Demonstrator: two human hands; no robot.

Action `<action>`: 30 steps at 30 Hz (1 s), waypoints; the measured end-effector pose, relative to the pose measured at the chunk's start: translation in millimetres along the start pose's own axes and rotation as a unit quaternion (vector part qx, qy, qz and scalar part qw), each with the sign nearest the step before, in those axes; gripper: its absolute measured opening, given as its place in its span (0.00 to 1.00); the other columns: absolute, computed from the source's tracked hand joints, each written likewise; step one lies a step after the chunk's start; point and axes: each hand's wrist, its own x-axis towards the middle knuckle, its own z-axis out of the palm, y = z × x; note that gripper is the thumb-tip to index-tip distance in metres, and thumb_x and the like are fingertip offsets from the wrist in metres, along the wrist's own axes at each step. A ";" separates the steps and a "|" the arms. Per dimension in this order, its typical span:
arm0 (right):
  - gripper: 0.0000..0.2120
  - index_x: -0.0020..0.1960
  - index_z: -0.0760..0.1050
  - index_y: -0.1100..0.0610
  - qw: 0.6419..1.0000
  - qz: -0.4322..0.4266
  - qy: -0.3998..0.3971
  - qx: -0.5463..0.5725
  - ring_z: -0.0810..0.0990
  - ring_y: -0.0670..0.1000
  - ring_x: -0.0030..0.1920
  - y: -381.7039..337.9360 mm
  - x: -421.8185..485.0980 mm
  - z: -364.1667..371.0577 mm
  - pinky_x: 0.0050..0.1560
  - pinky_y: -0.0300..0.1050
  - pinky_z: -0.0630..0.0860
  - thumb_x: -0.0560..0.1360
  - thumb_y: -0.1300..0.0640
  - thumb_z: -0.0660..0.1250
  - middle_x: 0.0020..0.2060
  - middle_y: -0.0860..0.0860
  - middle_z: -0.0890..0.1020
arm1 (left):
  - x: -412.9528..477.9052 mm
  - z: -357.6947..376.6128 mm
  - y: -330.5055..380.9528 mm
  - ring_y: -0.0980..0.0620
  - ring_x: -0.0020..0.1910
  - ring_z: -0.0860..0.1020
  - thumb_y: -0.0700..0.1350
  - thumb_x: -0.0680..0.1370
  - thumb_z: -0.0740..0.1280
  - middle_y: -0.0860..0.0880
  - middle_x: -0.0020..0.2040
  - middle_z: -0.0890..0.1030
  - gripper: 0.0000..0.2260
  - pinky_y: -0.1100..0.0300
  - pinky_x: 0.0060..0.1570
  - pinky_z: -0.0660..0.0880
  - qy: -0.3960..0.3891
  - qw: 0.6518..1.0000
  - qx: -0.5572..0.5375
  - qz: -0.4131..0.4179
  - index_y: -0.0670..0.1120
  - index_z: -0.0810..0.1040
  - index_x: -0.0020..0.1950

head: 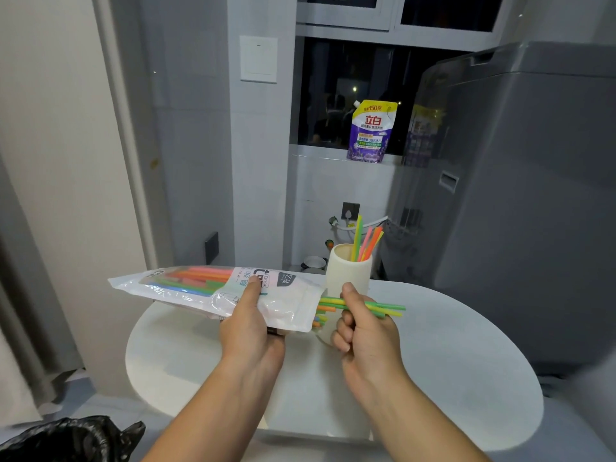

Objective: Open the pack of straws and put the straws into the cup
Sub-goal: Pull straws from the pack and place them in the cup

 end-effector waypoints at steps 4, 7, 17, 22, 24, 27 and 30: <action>0.10 0.46 0.80 0.57 0.999 0.004 0.046 0.017 0.67 0.46 0.26 6.1 -0.3 3.4 0.26 0.39 0.66 0.73 0.51 0.75 0.26 0.48 0.71 | -3.1 1.5 -2.9 0.45 0.59 0.86 0.43 0.83 0.71 0.44 0.63 0.87 0.17 0.45 0.51 0.86 -0.018 1.000 -0.003 -0.005 0.47 0.78 0.72; 0.15 0.53 0.82 0.54 1.000 0.006 0.027 -0.011 0.83 0.49 0.40 11.5 -3.5 8.4 0.38 0.43 0.75 0.74 0.44 0.72 0.40 0.50 0.86 | -3.8 1.6 -7.6 0.42 0.62 0.86 0.42 0.83 0.71 0.43 0.63 0.87 0.14 0.38 0.64 0.81 -0.035 0.999 -0.012 -0.001 0.47 0.79 0.69; 0.18 0.51 0.84 0.59 1.000 -0.002 -0.012 0.005 0.84 0.51 0.57 -10.8 5.4 18.9 0.66 0.51 0.75 0.84 0.53 0.57 0.49 0.53 0.88 | -3.3 -0.8 -5.0 0.44 0.57 0.86 0.42 0.84 0.69 0.43 0.64 0.86 0.16 0.42 0.59 0.82 -0.032 0.999 -0.011 -0.025 0.44 0.78 0.72; 0.15 0.51 0.78 0.62 0.998 -0.023 -0.039 0.044 0.86 0.55 0.54 -47.5 10.8 23.6 0.64 0.49 0.75 0.84 0.56 0.56 0.48 0.59 0.88 | 4.4 -2.4 2.2 0.49 0.49 0.87 0.42 0.83 0.70 0.45 0.59 0.88 0.18 0.53 0.34 0.86 0.002 0.999 -0.026 -0.039 0.46 0.77 0.73; 0.15 0.51 0.76 0.63 0.995 -0.018 -0.058 0.084 0.87 0.59 0.51 -62.7 12.7 25.7 0.60 0.53 0.78 0.85 0.57 0.54 0.46 0.62 0.87 | 6.5 -3.2 4.2 0.51 0.44 0.88 0.42 0.83 0.71 0.47 0.53 0.89 0.17 0.58 0.27 0.82 0.010 0.999 -0.030 -0.044 0.46 0.78 0.72; 0.13 0.50 0.75 0.64 0.990 -0.027 -0.075 0.116 0.88 0.60 0.41 -82.7 16.4 28.2 0.48 0.56 0.82 0.84 0.59 0.55 0.38 0.61 0.87 | 8.8 -4.2 4.9 0.51 0.43 0.86 0.42 0.83 0.71 0.48 0.52 0.87 0.18 0.62 0.23 0.78 0.020 0.998 -0.029 -0.044 0.46 0.77 0.74; 0.13 0.48 0.74 0.64 0.991 -0.046 -0.064 0.104 0.85 0.56 0.31 -98.8 21.6 28.7 0.39 0.51 0.85 0.84 0.59 0.55 0.30 0.58 0.84 | 12.2 -5.5 4.9 0.53 0.33 0.87 0.42 0.84 0.70 0.48 0.50 0.86 0.18 0.65 0.21 0.75 0.026 0.998 -0.029 -0.042 0.45 0.76 0.74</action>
